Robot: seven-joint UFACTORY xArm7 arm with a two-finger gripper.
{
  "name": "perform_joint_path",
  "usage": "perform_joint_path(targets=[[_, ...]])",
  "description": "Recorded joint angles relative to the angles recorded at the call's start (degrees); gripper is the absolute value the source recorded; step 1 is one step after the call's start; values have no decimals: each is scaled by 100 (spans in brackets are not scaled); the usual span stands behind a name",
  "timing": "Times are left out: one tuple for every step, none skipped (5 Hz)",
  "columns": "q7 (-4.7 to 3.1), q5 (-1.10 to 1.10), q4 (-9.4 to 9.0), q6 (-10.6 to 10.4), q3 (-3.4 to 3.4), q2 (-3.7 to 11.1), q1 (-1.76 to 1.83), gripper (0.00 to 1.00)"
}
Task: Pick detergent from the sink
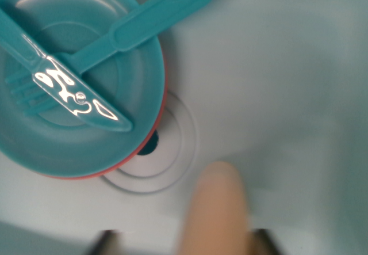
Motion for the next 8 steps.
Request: perform_joint_path(targets=[[1,-2,12,19,0,-7,0,100],[1,-2,12,19,0,-7,0,100],[8,-8,60,94,-1,-34,0,100],[8,-8,60,94,-1,-34,0,100],[20,-18,140,218,-1,-80,1,100],[20,-18,140,218,-1,-80,1,100],[35,-32,247,385,-2,-141,2,100],[35,-32,247,385,-2,-141,2,100]])
